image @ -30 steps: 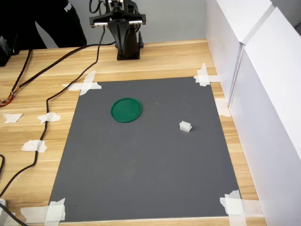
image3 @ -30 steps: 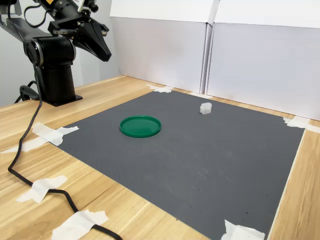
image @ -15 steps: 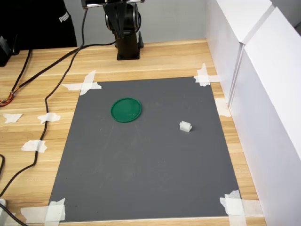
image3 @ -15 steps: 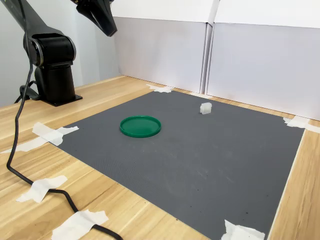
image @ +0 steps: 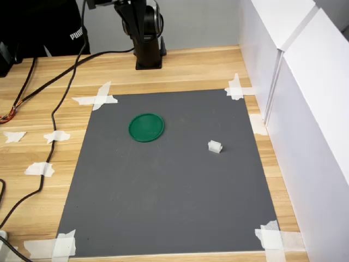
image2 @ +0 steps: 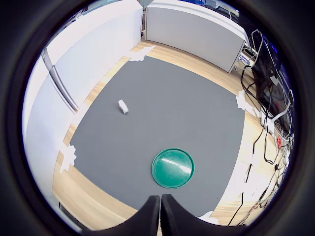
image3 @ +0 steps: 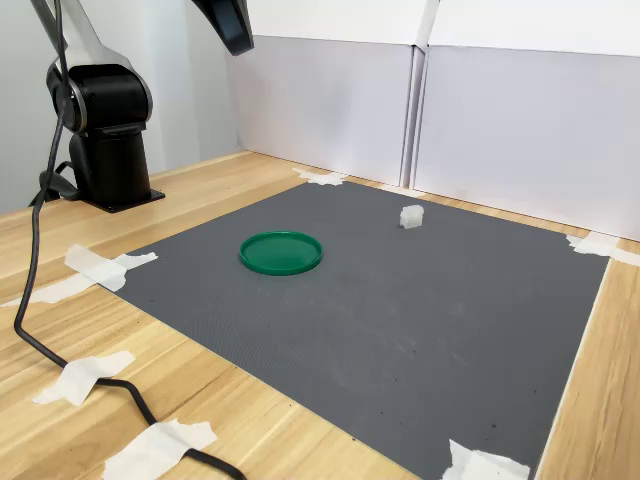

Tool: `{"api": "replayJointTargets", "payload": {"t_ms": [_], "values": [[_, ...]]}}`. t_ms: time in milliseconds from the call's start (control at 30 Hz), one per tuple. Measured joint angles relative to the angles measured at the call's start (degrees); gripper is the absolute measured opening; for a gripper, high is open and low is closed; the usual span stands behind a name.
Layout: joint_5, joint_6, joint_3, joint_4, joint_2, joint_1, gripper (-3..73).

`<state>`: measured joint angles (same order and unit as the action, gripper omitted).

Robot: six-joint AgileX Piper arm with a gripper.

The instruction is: Grasp a white terminal and put it on the green lid.

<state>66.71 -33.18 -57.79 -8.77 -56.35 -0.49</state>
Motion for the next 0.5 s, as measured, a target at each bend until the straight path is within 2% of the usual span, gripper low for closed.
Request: {"api": "replayJointTargets", "payload": {"t_ms": [167,300,400,500], "values": [[3.1,-8.59,-2.47,-4.36,-4.85,0.0,-1.6],[3.3,-12.95,-2.9,-6.04,-7.22,0.0,1.8],[3.3,-16.55,-2.9,-6.1,-9.02,0.0,9.5],[3.3,-19.41,-3.46,-5.9,-11.34,0.0,21.9]]}}
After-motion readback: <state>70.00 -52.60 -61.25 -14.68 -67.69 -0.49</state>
